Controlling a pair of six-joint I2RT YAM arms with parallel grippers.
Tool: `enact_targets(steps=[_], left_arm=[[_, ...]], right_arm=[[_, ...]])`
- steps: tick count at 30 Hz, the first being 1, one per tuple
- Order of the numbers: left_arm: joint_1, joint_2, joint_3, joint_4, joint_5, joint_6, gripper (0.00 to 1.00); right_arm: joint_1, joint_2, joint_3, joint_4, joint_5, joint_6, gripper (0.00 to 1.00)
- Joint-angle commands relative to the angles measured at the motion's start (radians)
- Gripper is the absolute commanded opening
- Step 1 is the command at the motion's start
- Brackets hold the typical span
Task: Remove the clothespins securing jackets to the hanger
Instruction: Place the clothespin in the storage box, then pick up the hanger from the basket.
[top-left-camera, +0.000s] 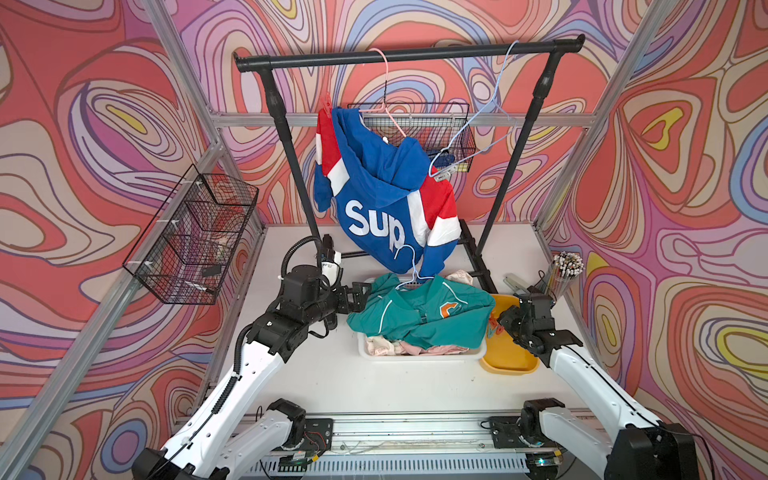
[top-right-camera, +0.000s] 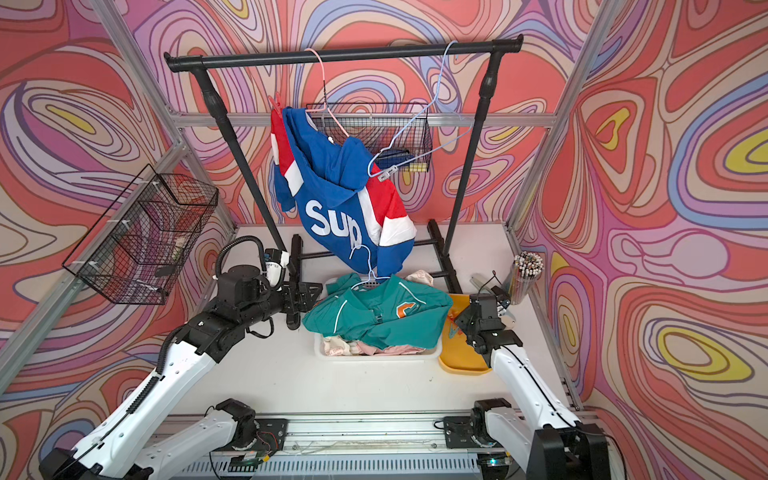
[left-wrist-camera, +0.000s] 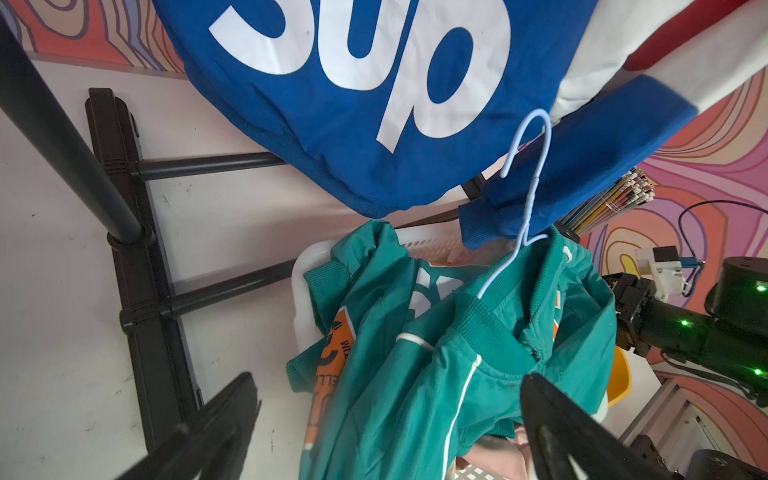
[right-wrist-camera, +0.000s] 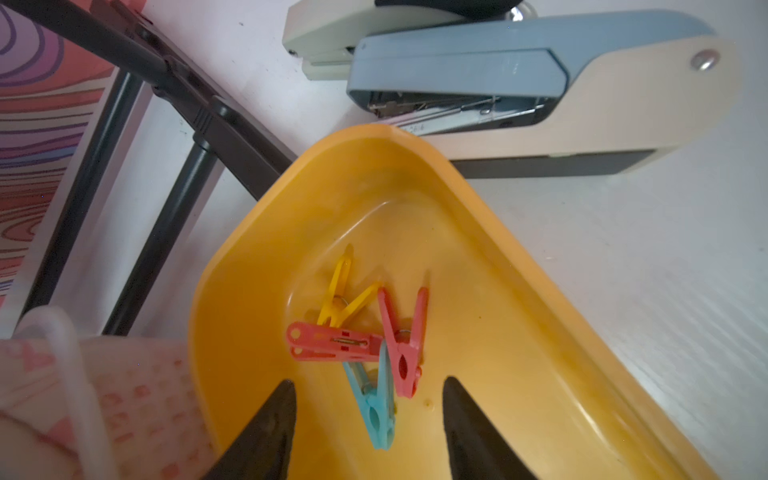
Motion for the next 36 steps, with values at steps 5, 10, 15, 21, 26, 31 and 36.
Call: enact_targets(steps=[5,10,15,21,26,31,36], left_arm=[[0.013,0.002,-0.047,0.024,0.004,0.018,1.00],[0.021,-0.001,-0.059,0.022,0.008,0.019,1.00],[0.022,-0.014,-0.069,0.011,-0.020,0.040,1.00],[0.022,-0.001,-0.070,0.007,-0.017,0.039,1.00],[0.021,0.000,-0.071,0.007,-0.010,0.033,1.00],[0.022,-0.001,-0.074,0.010,-0.002,0.029,1.00],[0.022,0.004,-0.072,0.012,0.005,0.024,1.00]], right_arm=[[0.389,-0.023,0.298,-0.034,0.321,-0.170,0.39],[0.733,0.216,0.521,0.037,0.449,-0.286,0.45],[0.836,0.420,0.690,0.122,0.397,-0.362,0.50],[0.835,0.542,0.773,0.151,0.352,-0.373,0.50],[0.818,0.611,0.830,0.106,0.349,-0.363,0.56],[0.733,0.617,0.821,0.092,0.230,-0.316,0.55],[0.706,0.629,0.825,0.092,0.155,-0.329,0.52]])
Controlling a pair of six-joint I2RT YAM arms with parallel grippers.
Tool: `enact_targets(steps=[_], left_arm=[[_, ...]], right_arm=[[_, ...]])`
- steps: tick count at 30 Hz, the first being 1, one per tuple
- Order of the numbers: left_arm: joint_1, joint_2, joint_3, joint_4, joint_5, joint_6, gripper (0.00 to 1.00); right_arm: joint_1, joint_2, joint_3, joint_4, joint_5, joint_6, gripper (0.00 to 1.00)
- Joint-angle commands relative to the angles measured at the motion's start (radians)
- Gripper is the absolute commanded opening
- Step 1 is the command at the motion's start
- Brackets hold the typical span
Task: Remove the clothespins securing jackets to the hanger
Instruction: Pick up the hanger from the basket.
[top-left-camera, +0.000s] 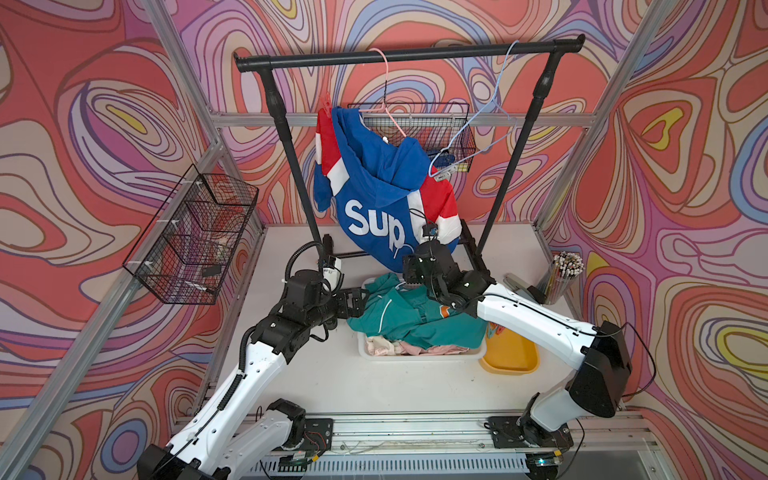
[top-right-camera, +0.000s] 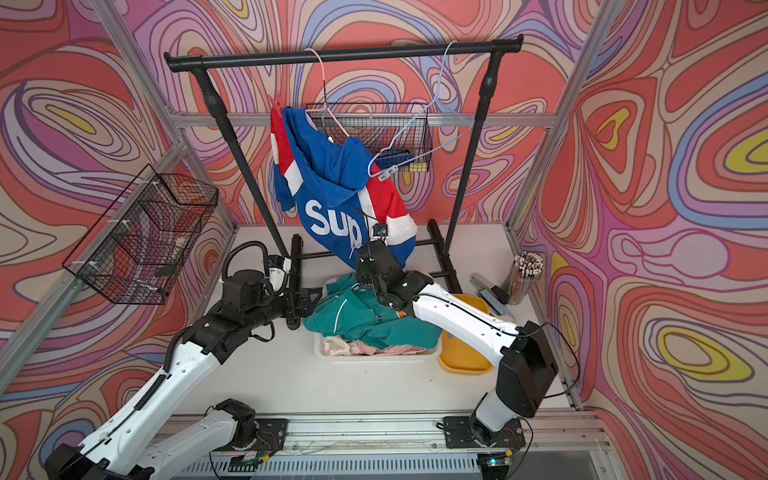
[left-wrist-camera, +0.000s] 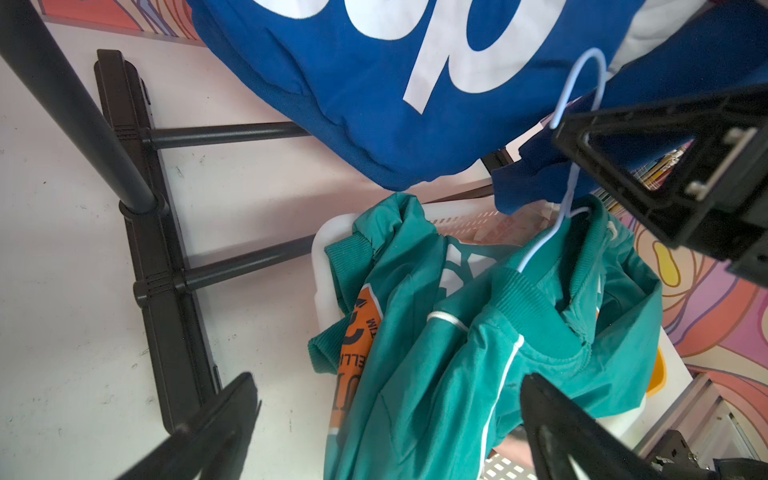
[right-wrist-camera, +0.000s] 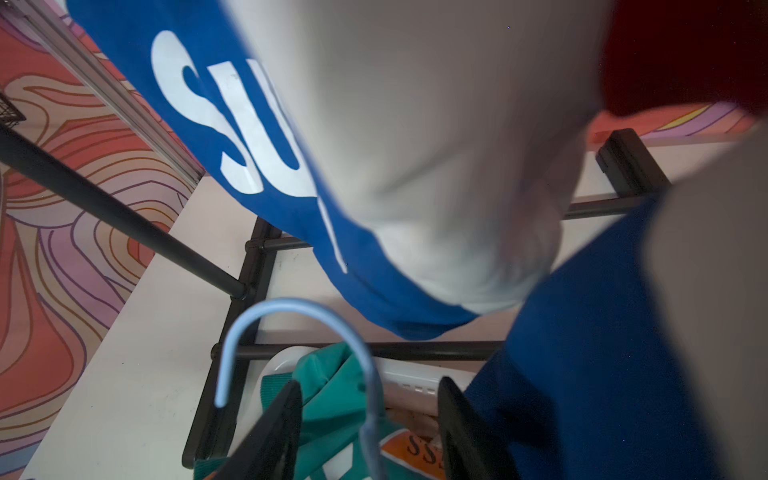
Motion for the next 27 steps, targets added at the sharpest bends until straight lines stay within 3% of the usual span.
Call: enact_targets(steps=[1,8,17,22,27], left_arm=[[0.006,0.001,-0.010,0.006,0.013,0.002,1.00],[0.006,0.005,-0.012,0.006,0.012,0.004,1.00],[0.006,0.004,-0.011,0.007,0.037,0.011,1.00],[0.003,-0.007,0.002,-0.003,0.064,0.041,1.00],[-0.008,-0.105,-0.037,0.051,0.059,0.077,1.00]], right_arm=[[0.001,0.021,0.014,-0.017,-0.088,-0.004,0.52],[0.002,0.062,0.030,0.001,-0.179,-0.022,0.41],[0.003,0.051,0.044,-0.021,-0.205,-0.026,0.01],[0.011,-0.016,0.054,-0.040,-0.190,-0.052,0.00],[0.013,-0.081,0.070,-0.065,-0.125,-0.115,0.00]])
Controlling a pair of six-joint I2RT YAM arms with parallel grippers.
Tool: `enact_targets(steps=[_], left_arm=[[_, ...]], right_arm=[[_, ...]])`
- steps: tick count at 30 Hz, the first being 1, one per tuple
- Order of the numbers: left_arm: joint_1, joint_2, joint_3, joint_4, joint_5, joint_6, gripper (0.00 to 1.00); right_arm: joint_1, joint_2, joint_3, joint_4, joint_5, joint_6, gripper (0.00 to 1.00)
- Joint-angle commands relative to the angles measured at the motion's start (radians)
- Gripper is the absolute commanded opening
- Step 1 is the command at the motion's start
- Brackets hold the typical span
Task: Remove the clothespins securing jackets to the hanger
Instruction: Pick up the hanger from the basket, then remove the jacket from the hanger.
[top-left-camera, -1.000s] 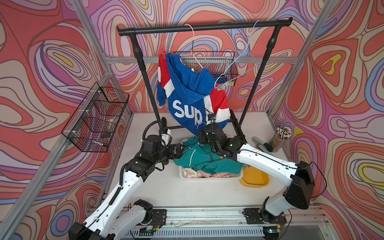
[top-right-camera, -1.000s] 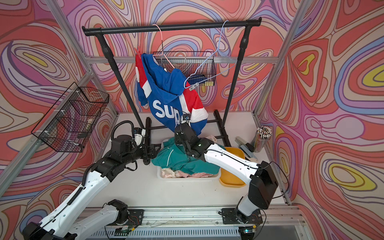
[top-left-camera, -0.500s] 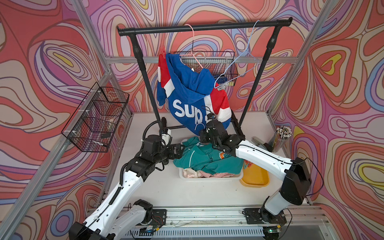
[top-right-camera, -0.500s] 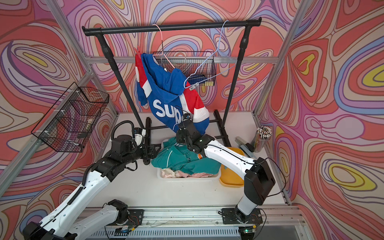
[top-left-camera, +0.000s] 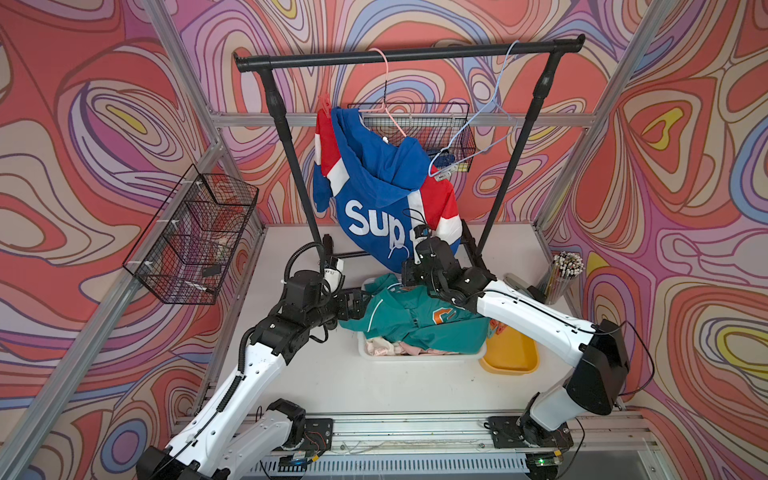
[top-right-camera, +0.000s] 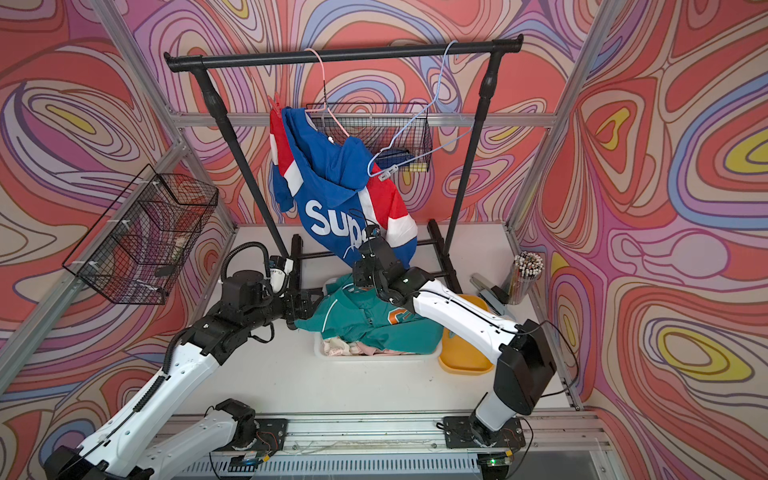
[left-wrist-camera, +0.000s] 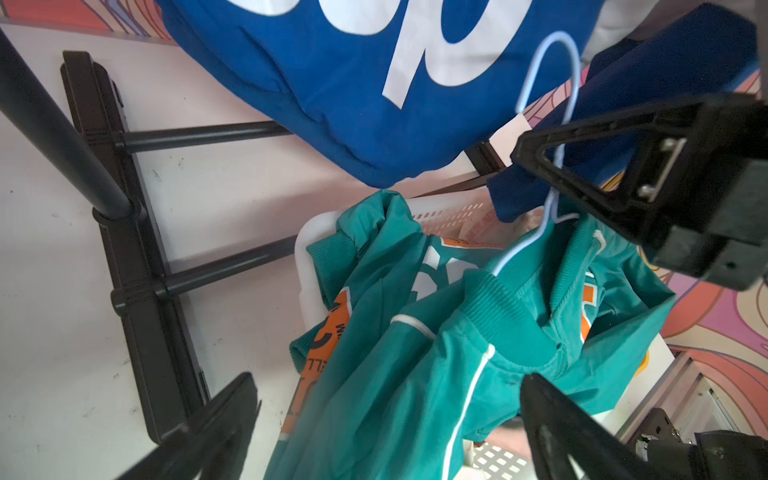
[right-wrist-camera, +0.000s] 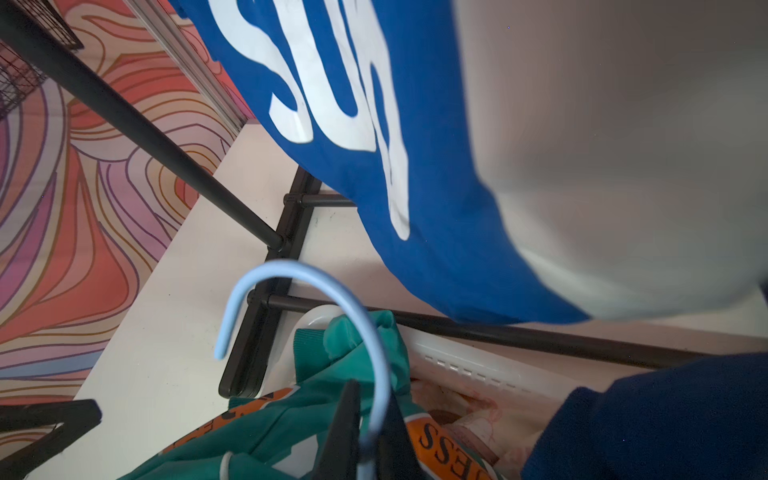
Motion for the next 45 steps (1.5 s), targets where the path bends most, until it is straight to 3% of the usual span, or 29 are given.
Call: enact_targets(steps=[1,11,17,22,29,33,37,42,45], left_arm=[[-0.010,-0.064,-0.018,0.039,0.014,0.052,1.00],[-0.006,-0.150,-0.042,0.049,-0.035,0.162,1.00],[-0.006,-0.182,-0.073,0.073,0.075,0.215,1.00],[-0.006,-0.131,-0.056,0.051,0.083,0.244,0.94],[-0.004,-0.043,-0.012,0.090,0.127,0.221,0.77],[-0.004,-0.005,0.004,0.133,0.161,0.198,0.73],[-0.004,0.033,0.018,0.150,0.180,0.182,0.57],[-0.005,0.068,0.047,0.128,0.229,0.177,0.48],[-0.005,0.078,0.049,0.133,0.266,0.168,0.34]], right_arm=[[0.008,-0.068,0.041,-0.011,0.036,-0.054,0.00],[-0.007,-0.123,0.088,-0.012,0.095,-0.177,0.00],[-0.053,-0.151,0.080,0.009,0.058,-0.191,0.00],[-0.102,-0.179,0.060,0.030,-0.019,-0.186,0.00],[-0.136,-0.200,0.023,0.057,-0.076,-0.185,0.00],[-0.152,-0.201,0.012,0.071,-0.108,-0.182,0.00],[-0.164,-0.204,0.002,0.083,-0.121,-0.183,0.00],[-0.187,-0.208,-0.002,0.091,-0.142,-0.181,0.00],[-0.197,-0.200,0.001,0.092,-0.151,-0.180,0.00]])
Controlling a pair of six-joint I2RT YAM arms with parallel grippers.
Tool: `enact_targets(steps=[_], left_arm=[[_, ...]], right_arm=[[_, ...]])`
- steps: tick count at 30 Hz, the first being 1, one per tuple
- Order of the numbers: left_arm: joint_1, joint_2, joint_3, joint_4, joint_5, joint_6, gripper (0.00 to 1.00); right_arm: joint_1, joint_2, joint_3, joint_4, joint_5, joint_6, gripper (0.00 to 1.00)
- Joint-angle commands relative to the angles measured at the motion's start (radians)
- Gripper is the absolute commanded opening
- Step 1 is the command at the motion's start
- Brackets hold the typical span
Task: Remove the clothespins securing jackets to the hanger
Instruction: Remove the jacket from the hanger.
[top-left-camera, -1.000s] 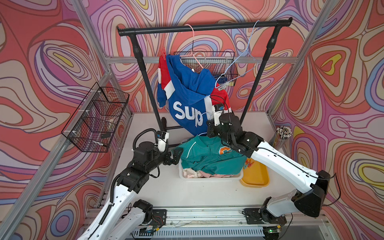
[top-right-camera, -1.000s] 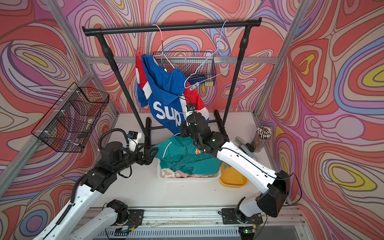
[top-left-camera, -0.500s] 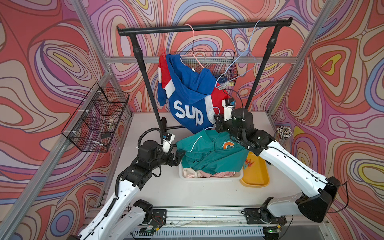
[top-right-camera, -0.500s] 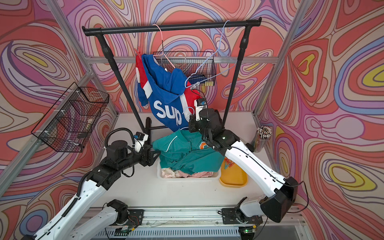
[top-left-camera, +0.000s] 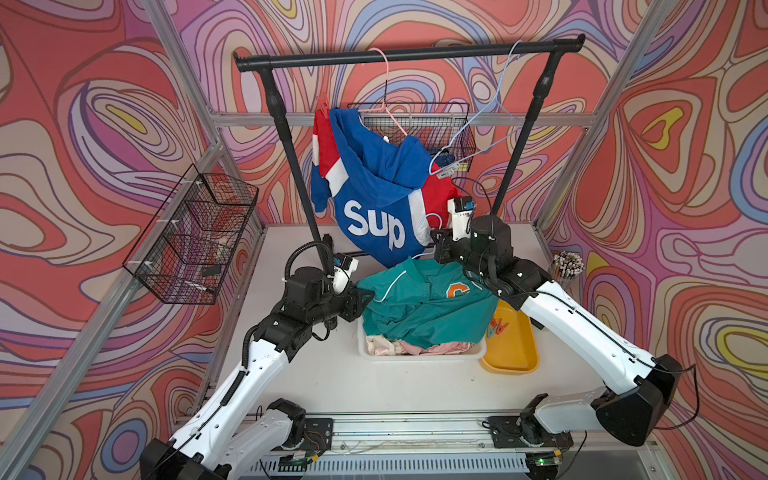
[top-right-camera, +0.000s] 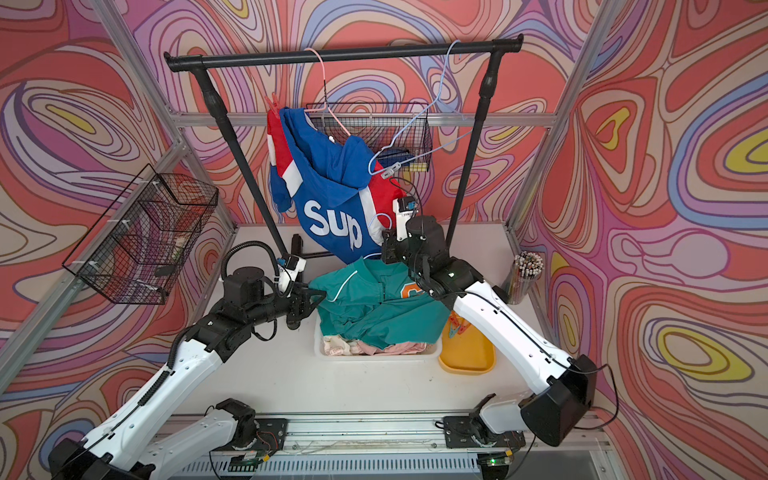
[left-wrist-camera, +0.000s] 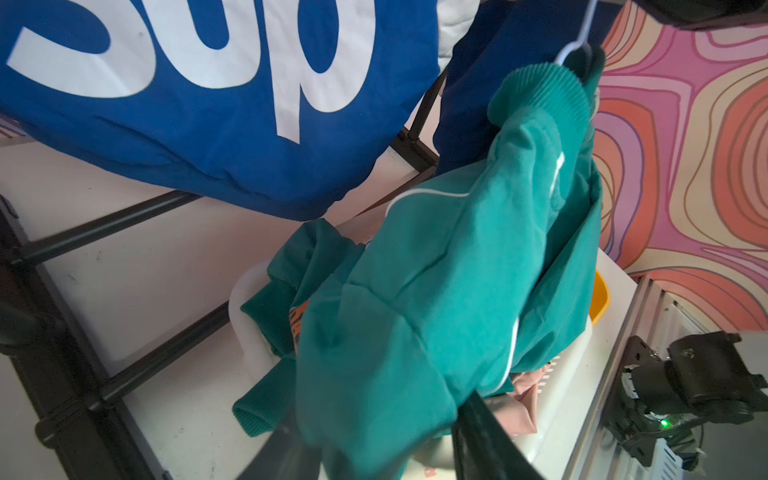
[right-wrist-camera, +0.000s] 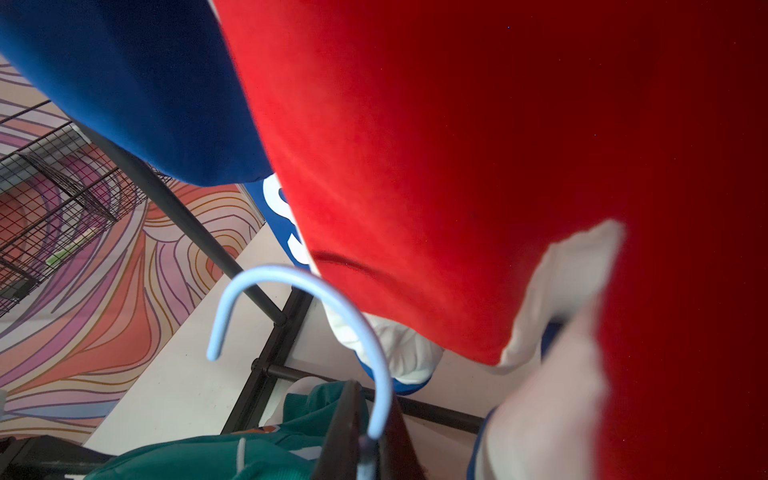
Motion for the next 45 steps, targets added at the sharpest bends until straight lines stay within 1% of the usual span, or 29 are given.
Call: enact_targets(steps=[1,3,4,7,10,14,17,19,20,22,26,31,35,39,41,45], left_arm=[[0.003,0.010,0.036,0.020,0.065,-0.008,0.34],[0.002,0.013,0.042,0.000,0.089,-0.003,0.43],[0.002,0.012,0.041,-0.002,0.104,-0.002,0.45],[0.001,0.011,0.034,-0.002,0.106,0.000,0.42],[0.001,0.019,0.036,-0.002,0.110,-0.001,0.37],[0.001,0.041,0.055,-0.001,0.114,-0.007,0.23],[0.003,0.057,0.064,-0.035,0.129,-0.010,0.15],[0.002,0.062,0.068,-0.047,0.135,-0.016,0.14],[0.002,0.062,0.068,-0.052,0.137,-0.018,0.18],[0.002,0.057,0.068,-0.058,0.150,-0.020,0.31],[0.001,0.038,0.057,-0.052,0.152,-0.023,0.37],[0.001,0.051,0.065,-0.060,0.173,-0.020,0.35],[-0.003,0.058,0.061,-0.079,0.193,-0.015,0.47],[-0.010,0.045,0.042,-0.077,0.186,-0.016,0.52],[-0.010,0.045,0.040,-0.081,0.183,-0.014,0.51],[-0.013,0.052,0.036,-0.082,0.185,-0.015,0.46]], right_arm=[[-0.017,-0.021,-0.005,0.041,-0.020,-0.013,0.00],[-0.024,-0.017,-0.003,0.043,-0.021,-0.013,0.00],[-0.029,-0.015,-0.001,0.043,-0.027,-0.010,0.00],[-0.035,-0.009,0.003,0.044,-0.038,-0.010,0.00],[-0.039,-0.003,0.005,0.048,-0.049,-0.006,0.00],[-0.038,-0.001,0.003,0.052,-0.051,-0.001,0.00],[-0.038,0.003,0.001,0.053,-0.051,-0.001,0.00],[-0.042,0.006,0.003,0.052,-0.047,-0.002,0.00],[-0.045,0.009,0.005,0.051,-0.051,-0.002,0.00],[-0.049,0.016,0.009,0.048,-0.057,-0.002,0.00],[-0.051,0.028,0.024,0.047,-0.066,-0.001,0.00],[-0.051,0.035,0.028,0.052,-0.070,0.004,0.00],[-0.055,0.037,0.031,0.051,-0.072,0.003,0.00],[-0.061,0.040,0.035,0.048,-0.080,0.005,0.00],[-0.064,0.043,0.038,0.048,-0.082,0.005,0.00],[-0.068,0.044,0.041,0.048,-0.089,0.007,0.00]])
